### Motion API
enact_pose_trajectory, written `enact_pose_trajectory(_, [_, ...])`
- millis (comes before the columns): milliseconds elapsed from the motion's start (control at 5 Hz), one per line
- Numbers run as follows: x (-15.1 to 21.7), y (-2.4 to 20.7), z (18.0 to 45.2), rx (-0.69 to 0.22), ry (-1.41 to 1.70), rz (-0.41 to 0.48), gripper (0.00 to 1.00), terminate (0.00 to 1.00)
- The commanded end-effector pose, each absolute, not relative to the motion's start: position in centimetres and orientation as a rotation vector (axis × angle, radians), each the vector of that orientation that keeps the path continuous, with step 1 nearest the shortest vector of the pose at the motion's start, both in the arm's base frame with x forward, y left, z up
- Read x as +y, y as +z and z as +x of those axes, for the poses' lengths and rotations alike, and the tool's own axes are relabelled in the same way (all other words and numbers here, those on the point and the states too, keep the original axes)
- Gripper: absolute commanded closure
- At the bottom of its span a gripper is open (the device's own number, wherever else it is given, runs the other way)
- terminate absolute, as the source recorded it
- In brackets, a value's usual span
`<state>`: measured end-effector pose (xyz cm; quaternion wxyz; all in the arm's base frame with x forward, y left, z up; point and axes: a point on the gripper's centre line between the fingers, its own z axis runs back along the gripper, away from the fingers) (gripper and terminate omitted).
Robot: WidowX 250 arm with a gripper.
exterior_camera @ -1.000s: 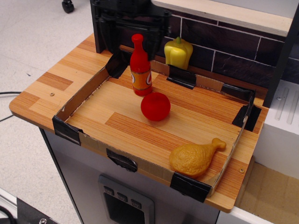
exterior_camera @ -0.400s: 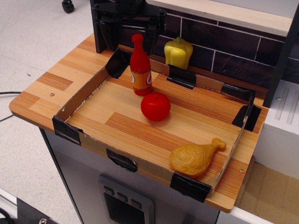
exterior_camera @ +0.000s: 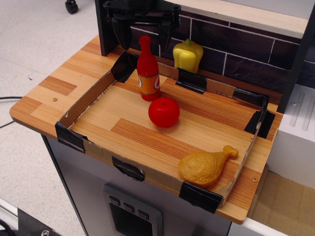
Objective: Topple hot sauce bottle
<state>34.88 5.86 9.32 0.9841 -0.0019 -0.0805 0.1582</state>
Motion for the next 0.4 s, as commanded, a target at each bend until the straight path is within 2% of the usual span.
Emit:
enact_pose_trajectory(0, [6.17, 10.19, 36.2, -0.212, 0.337, -0.019, 1.0, 0.0])
enact_pose_trajectory(200, [6.14, 10.61, 35.94, -0.247, 0.297, 0.007, 1.0, 0.0])
